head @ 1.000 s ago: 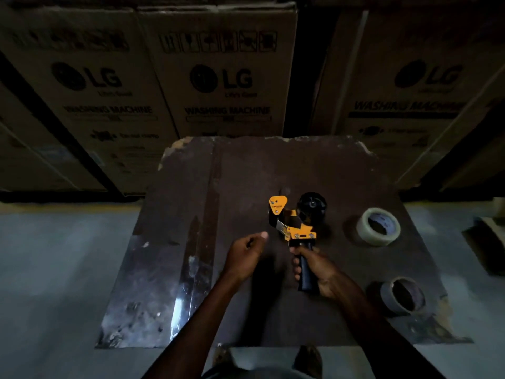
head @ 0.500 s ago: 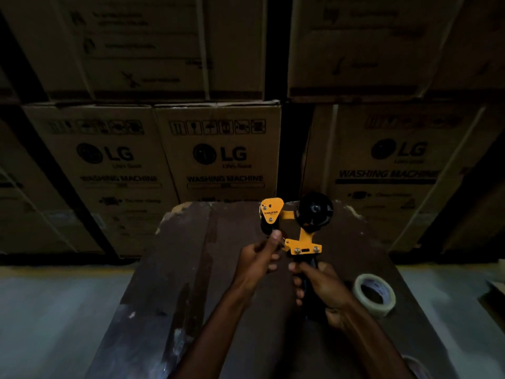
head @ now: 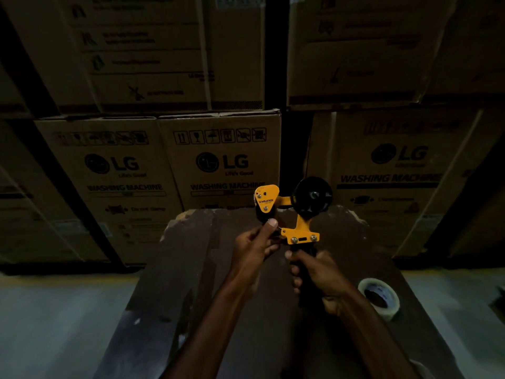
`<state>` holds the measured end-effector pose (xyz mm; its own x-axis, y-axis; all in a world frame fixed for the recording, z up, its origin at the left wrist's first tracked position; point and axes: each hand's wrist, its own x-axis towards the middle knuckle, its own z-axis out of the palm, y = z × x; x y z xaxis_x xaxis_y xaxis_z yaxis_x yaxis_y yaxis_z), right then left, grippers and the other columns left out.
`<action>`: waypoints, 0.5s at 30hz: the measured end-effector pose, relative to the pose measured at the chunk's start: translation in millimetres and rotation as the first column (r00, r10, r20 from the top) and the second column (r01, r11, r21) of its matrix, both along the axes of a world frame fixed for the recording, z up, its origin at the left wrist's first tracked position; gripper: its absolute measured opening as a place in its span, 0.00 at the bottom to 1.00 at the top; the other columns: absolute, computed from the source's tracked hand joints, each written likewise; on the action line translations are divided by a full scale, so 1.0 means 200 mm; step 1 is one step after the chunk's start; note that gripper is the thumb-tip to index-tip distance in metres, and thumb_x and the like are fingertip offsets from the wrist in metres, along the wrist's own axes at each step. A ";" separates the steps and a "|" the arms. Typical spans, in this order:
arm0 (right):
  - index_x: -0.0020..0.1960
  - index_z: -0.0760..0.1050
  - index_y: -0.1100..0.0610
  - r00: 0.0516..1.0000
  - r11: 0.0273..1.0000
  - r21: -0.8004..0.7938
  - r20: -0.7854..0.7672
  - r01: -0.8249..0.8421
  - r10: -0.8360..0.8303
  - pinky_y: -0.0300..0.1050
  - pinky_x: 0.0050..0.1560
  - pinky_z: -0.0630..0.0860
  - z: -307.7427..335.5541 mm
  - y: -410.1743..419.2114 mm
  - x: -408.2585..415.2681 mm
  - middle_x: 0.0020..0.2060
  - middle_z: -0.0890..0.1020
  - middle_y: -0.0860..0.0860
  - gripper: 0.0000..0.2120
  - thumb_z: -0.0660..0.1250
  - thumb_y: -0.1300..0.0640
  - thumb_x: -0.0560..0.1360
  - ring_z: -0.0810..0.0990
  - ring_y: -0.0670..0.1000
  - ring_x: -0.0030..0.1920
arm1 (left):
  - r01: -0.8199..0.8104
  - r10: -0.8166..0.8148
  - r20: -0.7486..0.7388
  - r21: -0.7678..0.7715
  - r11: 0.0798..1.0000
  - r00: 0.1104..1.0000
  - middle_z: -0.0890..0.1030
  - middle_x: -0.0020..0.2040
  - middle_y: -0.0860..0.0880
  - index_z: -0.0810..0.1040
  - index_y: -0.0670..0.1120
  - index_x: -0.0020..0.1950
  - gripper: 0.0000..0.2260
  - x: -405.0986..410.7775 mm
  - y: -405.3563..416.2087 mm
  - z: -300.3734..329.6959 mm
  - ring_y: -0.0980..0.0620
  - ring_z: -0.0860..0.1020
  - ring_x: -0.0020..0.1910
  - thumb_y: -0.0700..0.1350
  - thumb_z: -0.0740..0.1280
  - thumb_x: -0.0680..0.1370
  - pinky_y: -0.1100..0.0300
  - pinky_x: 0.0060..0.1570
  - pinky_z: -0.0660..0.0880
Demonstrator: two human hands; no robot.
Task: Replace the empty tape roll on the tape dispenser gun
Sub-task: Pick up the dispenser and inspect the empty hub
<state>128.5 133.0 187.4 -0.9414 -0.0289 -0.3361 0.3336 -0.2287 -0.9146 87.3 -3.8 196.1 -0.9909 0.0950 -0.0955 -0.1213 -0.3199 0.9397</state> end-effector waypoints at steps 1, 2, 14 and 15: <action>0.41 0.77 0.57 1.000 1.000 0.000 0.000 0.002 -0.002 0.44 0.28 0.70 0.00 0.00 0.00 0.28 0.74 0.52 0.05 0.70 0.58 0.75 0.71 0.49 0.25 | -0.006 0.006 0.002 0.011 1.000 1.000 0.86 0.48 0.42 0.83 0.42 0.49 0.10 0.00 0.00 0.00 0.45 0.84 0.52 0.49 0.69 0.76 0.51 0.57 0.78; 0.41 0.77 0.57 1.000 1.000 0.001 -0.002 0.002 -0.002 0.44 0.28 0.70 0.00 -0.01 0.00 0.28 0.74 0.52 0.05 0.70 0.58 0.75 0.71 0.50 0.26 | -0.012 0.012 0.006 0.024 1.000 1.000 0.86 0.49 0.41 0.83 0.41 0.49 0.10 0.01 0.00 0.01 0.44 0.84 0.52 0.48 0.68 0.77 0.51 0.57 0.78; 0.39 0.77 0.55 0.999 1.000 -0.006 -0.017 0.030 -0.030 0.44 0.29 0.71 -0.03 -0.03 -0.01 0.28 0.75 0.51 0.06 0.71 0.56 0.74 0.72 0.49 0.25 | -0.049 0.043 0.042 0.154 0.987 0.998 0.86 0.49 0.42 0.82 0.41 0.51 0.08 0.05 0.01 0.02 0.48 0.84 0.52 0.43 0.66 0.78 0.60 0.49 0.80; 0.40 0.77 0.55 0.999 1.000 -0.008 -0.018 0.029 -0.029 0.44 0.29 0.71 -0.04 -0.02 -0.01 0.28 0.75 0.51 0.06 0.71 0.57 0.74 0.72 0.49 0.25 | -0.047 0.040 0.042 0.161 0.986 0.998 0.86 0.50 0.42 0.82 0.41 0.51 0.07 0.06 0.01 0.02 0.48 0.84 0.52 0.43 0.66 0.78 0.60 0.49 0.79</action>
<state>125.7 128.1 180.2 -0.9476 -0.0045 -0.3193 0.3106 -0.2454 -0.9183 99.0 -1.0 200.7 -0.9903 0.0692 -0.1208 -0.1392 -0.4728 0.8701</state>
